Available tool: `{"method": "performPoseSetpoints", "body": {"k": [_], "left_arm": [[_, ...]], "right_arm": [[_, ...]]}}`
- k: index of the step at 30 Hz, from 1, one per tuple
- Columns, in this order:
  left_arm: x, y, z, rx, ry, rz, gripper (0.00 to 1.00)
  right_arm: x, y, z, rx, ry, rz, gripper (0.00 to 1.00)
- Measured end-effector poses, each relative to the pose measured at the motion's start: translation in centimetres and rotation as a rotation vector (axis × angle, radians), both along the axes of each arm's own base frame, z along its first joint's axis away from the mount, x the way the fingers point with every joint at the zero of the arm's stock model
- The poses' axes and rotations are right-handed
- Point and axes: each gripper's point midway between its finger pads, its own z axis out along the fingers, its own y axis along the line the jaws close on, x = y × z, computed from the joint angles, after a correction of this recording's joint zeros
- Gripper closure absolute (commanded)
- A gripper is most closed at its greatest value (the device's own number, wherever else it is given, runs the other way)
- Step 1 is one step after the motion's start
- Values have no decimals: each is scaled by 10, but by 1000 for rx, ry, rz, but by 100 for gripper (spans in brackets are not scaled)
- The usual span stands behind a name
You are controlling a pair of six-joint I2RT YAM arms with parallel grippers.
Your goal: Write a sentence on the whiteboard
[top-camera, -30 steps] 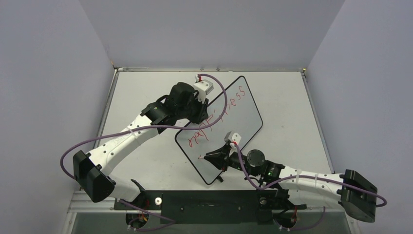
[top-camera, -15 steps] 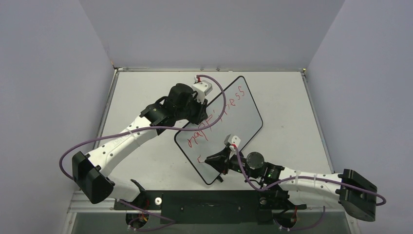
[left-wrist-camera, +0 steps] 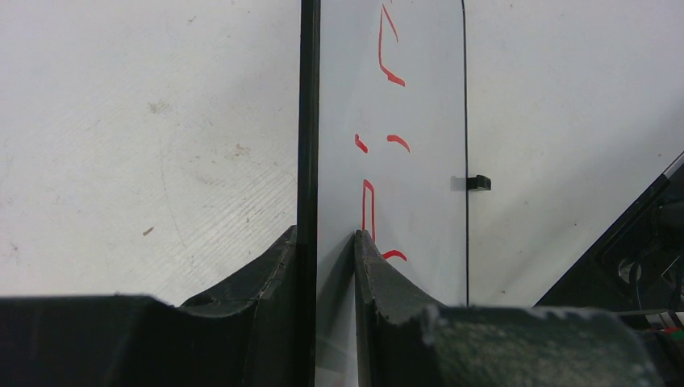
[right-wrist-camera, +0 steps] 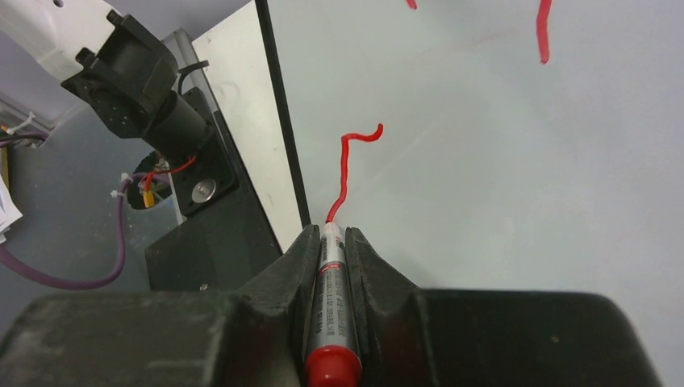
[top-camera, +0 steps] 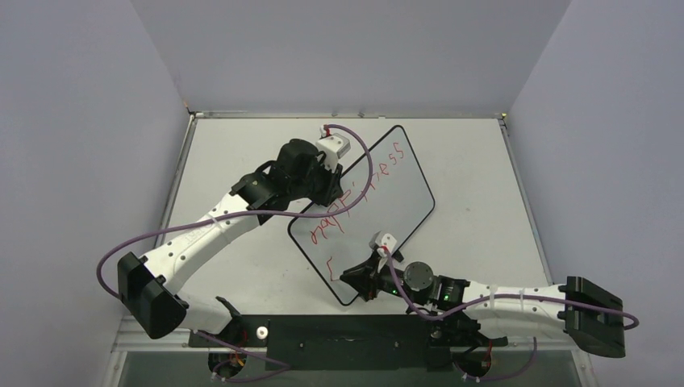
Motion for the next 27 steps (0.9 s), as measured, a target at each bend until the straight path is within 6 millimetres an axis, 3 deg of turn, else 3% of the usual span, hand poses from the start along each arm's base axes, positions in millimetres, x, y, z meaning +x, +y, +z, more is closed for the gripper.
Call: {"method": "performPoseSetpoints", "body": {"k": [17, 22, 27], "left_arm": [[0, 2, 0, -6, 2, 4, 100], [0, 2, 0, -8, 2, 4, 100], [0, 3, -1, -11, 8, 12, 100]], "right_arm": [[-12, -14, -24, -88, 64, -74, 100], [-27, -12, -29, -119, 53, -24, 100], [-39, -2, -14, -107, 20, 44, 100]]}}
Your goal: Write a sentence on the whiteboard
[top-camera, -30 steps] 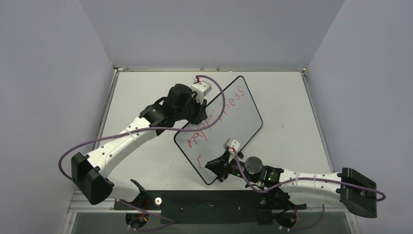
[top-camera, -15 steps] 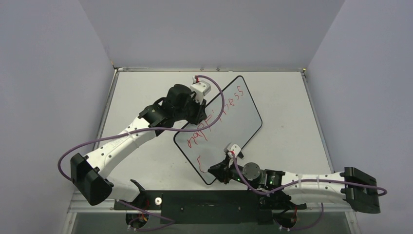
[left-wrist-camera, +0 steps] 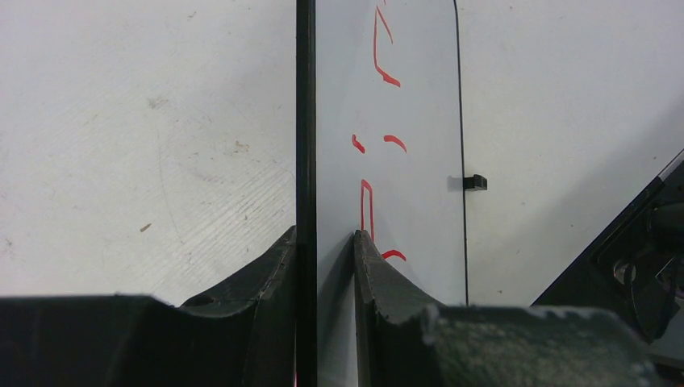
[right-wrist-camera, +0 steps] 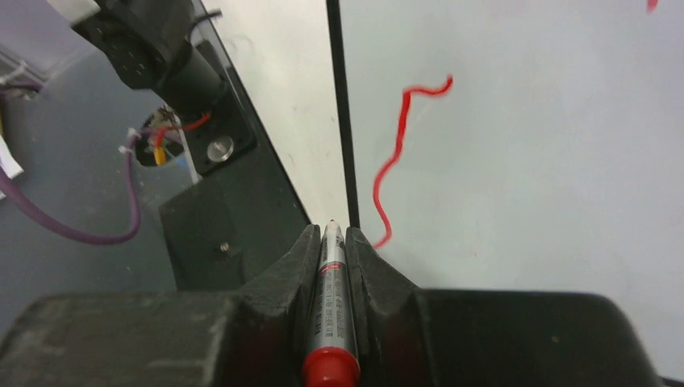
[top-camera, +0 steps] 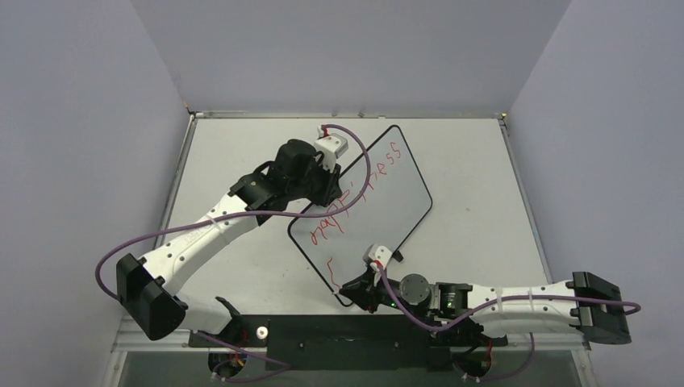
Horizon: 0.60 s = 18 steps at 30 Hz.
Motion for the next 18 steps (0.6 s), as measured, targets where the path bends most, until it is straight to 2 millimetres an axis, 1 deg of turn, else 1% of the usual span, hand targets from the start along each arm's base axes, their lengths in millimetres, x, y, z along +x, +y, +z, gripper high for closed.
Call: {"method": "performPoseSetpoints", "body": {"k": [4, 6, 8, 10, 18], "left_arm": [[-1, 1, 0, -1, 1, 0, 100], [-1, 1, 0, -1, 0, 1, 100], [-1, 1, -1, -2, 1, 2, 100], [-2, 2, -1, -3, 0, 3, 100], [-1, 3, -1, -3, 0, 5, 100]], "right_arm": [[8, 10, 33, 59, -51, -21, 100], [14, 12, 45, 78, -74, -47, 100], [20, 12, 52, 90, -95, -74, 100], [24, 12, 53, 91, -105, -97, 100], [36, 14, 34, 32, -117, -147, 100]]}}
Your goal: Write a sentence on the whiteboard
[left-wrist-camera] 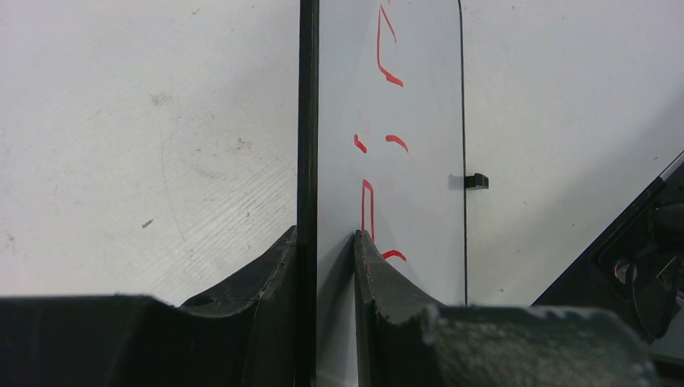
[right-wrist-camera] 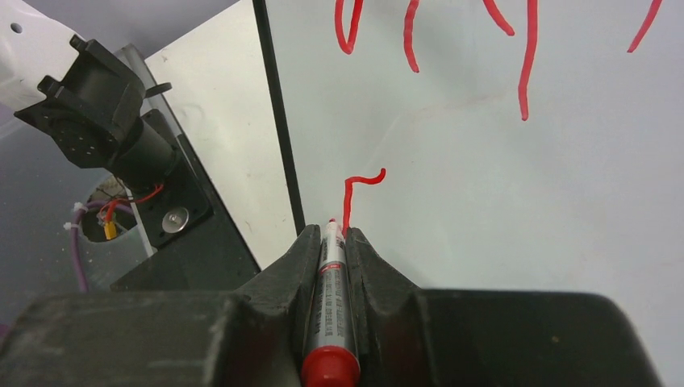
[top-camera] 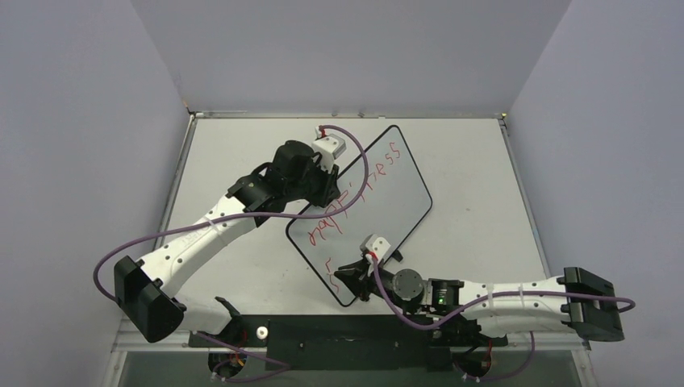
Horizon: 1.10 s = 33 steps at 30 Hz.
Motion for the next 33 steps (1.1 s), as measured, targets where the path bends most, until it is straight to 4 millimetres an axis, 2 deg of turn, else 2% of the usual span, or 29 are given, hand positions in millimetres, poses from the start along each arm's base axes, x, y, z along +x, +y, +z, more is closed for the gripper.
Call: {"method": "performPoseSetpoints", "body": {"k": [7, 12, 16, 22, 33], "left_arm": [[2, 7, 1, 1, -7, 12, 100], [2, 8, 2, 2, -13, 10, 100], [2, 8, 2, 3, -13, 11, 100], [2, 8, 2, 2, -12, 11, 100], [2, 8, 2, -2, -9, 14, 100]], "right_arm": [[3, 11, 2, 13, -2, -4, 100], [5, 11, 2, 19, 4, -21, 100], [16, 4, 6, 27, 4, -73, 100], [39, -18, 12, 22, -10, -190, 100], [27, -27, 31, 67, -12, -165, 100]]}}
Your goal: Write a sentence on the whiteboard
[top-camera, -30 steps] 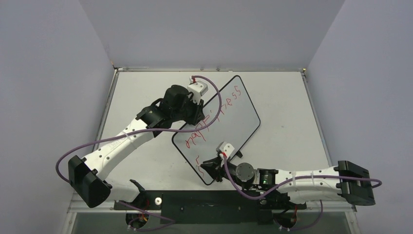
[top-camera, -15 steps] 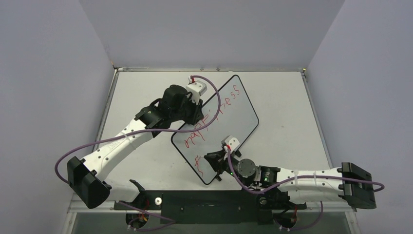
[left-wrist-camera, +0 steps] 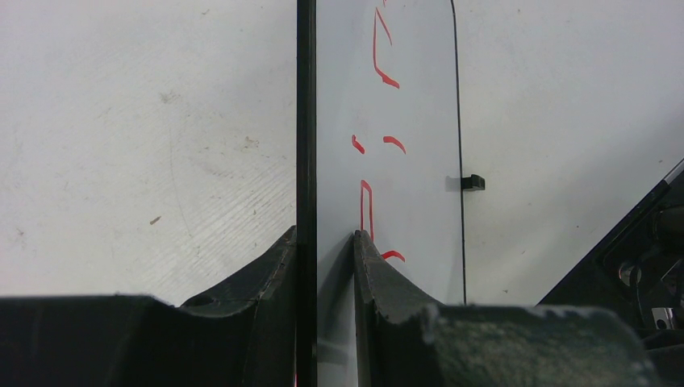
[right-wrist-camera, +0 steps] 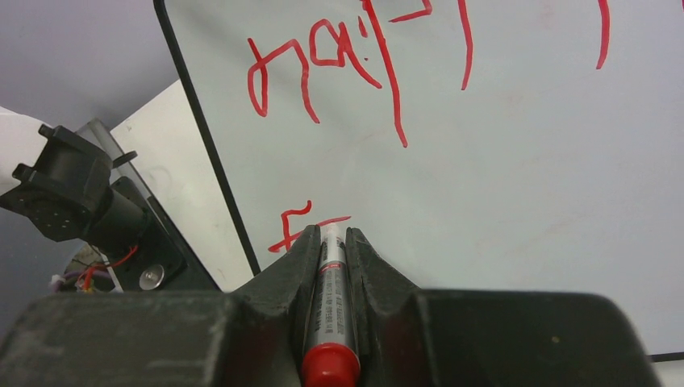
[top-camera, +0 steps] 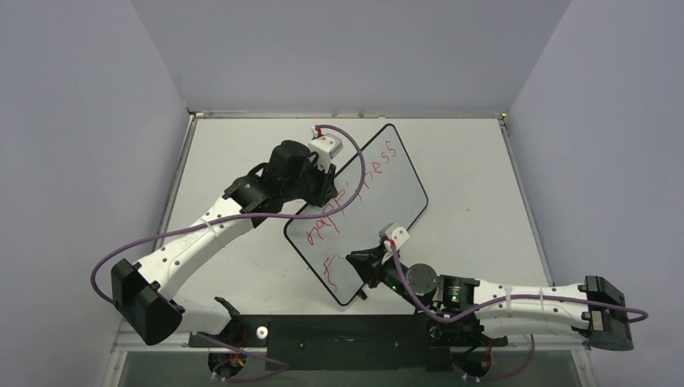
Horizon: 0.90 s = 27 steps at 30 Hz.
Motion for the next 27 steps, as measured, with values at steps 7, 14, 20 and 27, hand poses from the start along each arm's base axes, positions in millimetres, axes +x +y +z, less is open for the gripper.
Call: {"method": "performPoseSetpoints", "body": {"k": [7, 14, 20, 27], "left_arm": [[0, 0, 0, -1, 0, 0, 100], [1, 3, -1, 2, 1, 7, 100], [2, 5, 0, 6, -6, 8, 100], [2, 6, 0, 6, -9, 7, 100]], "right_arm": [[2, 4, -21, -70, 14, -4, 100], [3, 9, -36, -114, 23, -6, 100], [5, 13, -37, -99, 31, -16, 100], [1, 15, -43, -85, 69, -14, 100]]}}
